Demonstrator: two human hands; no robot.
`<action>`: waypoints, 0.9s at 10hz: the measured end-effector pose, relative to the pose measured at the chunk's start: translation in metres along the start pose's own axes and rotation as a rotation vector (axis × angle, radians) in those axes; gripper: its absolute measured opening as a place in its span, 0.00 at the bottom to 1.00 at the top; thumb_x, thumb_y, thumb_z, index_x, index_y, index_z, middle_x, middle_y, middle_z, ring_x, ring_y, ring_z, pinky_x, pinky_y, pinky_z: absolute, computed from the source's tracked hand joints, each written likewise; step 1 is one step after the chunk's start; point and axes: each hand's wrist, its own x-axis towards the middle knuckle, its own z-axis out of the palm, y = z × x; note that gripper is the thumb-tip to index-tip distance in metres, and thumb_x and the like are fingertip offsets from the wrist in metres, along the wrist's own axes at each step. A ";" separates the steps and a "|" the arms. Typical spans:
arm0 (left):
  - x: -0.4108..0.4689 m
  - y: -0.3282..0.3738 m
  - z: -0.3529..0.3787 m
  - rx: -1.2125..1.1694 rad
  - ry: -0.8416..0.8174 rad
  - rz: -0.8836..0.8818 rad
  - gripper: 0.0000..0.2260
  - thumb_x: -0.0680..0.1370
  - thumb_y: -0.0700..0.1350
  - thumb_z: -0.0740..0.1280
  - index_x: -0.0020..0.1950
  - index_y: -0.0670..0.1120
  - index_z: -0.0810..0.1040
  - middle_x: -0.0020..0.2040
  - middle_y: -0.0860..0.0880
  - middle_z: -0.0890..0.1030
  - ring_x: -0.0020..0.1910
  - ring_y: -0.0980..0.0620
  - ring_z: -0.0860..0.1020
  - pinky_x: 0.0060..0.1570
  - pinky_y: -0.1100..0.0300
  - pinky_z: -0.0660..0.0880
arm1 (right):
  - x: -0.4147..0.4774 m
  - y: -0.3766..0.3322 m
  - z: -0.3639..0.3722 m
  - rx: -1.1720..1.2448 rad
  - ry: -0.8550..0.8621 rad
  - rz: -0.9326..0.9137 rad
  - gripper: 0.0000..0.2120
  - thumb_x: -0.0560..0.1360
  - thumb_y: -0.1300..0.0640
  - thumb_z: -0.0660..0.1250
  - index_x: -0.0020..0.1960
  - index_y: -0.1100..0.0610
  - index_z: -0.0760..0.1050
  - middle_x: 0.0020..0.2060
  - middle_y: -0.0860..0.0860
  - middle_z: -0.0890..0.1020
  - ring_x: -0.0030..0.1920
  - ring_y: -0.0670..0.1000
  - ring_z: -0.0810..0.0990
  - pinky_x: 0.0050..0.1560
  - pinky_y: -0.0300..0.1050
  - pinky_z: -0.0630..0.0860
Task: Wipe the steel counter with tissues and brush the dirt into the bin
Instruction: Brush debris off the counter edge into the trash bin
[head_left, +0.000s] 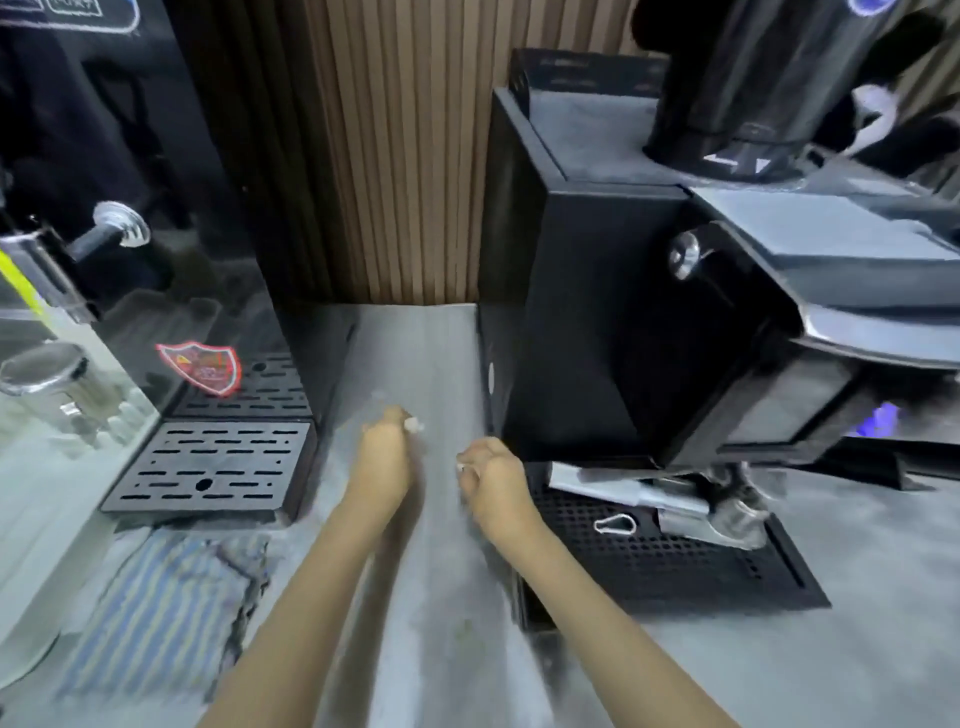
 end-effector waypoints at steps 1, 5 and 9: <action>-0.053 0.020 0.007 -0.066 -0.077 -0.003 0.13 0.75 0.29 0.58 0.54 0.45 0.70 0.35 0.54 0.68 0.41 0.49 0.70 0.34 0.69 0.66 | -0.048 0.005 -0.028 -0.008 -0.058 -0.043 0.12 0.71 0.67 0.58 0.44 0.68 0.79 0.44 0.61 0.81 0.46 0.54 0.79 0.49 0.34 0.68; -0.272 0.116 0.111 -0.137 -0.281 0.148 0.12 0.73 0.28 0.59 0.56 0.34 0.72 0.52 0.44 0.65 0.51 0.50 0.66 0.50 0.70 0.60 | -0.268 0.115 -0.219 0.178 0.115 0.259 0.14 0.73 0.71 0.62 0.58 0.67 0.76 0.58 0.61 0.77 0.60 0.56 0.75 0.52 0.27 0.63; -0.442 0.223 0.223 -0.180 -0.684 0.326 0.11 0.76 0.32 0.62 0.55 0.40 0.80 0.52 0.45 0.79 0.50 0.50 0.77 0.44 0.71 0.65 | -0.472 0.234 -0.346 0.166 0.397 0.679 0.14 0.77 0.66 0.59 0.59 0.58 0.77 0.51 0.54 0.81 0.49 0.50 0.79 0.53 0.42 0.76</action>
